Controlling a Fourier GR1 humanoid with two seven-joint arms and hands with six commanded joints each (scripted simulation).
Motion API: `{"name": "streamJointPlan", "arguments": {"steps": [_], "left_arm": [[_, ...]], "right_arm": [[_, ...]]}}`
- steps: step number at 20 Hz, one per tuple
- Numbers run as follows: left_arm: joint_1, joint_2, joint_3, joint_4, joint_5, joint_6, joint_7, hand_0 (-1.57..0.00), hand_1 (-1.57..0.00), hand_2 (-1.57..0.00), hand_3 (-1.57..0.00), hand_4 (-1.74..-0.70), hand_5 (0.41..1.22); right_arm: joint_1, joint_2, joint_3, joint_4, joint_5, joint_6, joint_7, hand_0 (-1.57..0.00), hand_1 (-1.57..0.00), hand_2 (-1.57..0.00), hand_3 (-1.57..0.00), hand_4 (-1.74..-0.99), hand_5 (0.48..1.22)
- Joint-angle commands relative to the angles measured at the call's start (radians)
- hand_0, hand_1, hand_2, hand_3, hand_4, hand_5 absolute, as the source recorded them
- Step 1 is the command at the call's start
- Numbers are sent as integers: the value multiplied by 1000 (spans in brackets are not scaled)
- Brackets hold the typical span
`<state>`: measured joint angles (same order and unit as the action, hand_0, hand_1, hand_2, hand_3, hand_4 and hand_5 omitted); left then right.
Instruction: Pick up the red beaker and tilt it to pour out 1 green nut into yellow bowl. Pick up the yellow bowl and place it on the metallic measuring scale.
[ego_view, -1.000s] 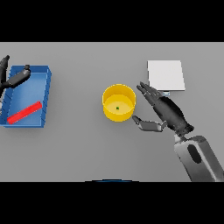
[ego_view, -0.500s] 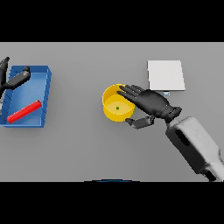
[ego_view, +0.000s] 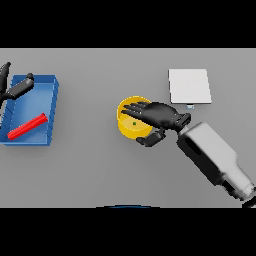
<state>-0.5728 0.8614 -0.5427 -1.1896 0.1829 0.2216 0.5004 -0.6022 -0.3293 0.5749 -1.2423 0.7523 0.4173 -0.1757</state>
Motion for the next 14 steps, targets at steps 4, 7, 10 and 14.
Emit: {"name": "streamJointPlan", "arguments": {"steps": [4,7,10,14], "left_arm": [[11,4,3,-7,8,-2,-4,1,1,1,1,-798,735],[25,9,-1,-21,-1,12,-11,1,1,1,1,-798,736],[20,5,1,-9,0,10,-7,1,1,1,1,-793,731],[7,5,4,1,5,-3,-8,1,1,1,1,-792,723]], "right_arm": [[-35,6,24,74,22,22,6,1,1,1,1,-1295,671],[-38,16,52,80,35,43,5,1,1,1,1,-1306,681],[-65,24,62,104,48,53,19,1,1,1,1,-1304,713],[-71,42,84,129,72,53,49,-93,-107,-133,-160,-1362,820]]}}
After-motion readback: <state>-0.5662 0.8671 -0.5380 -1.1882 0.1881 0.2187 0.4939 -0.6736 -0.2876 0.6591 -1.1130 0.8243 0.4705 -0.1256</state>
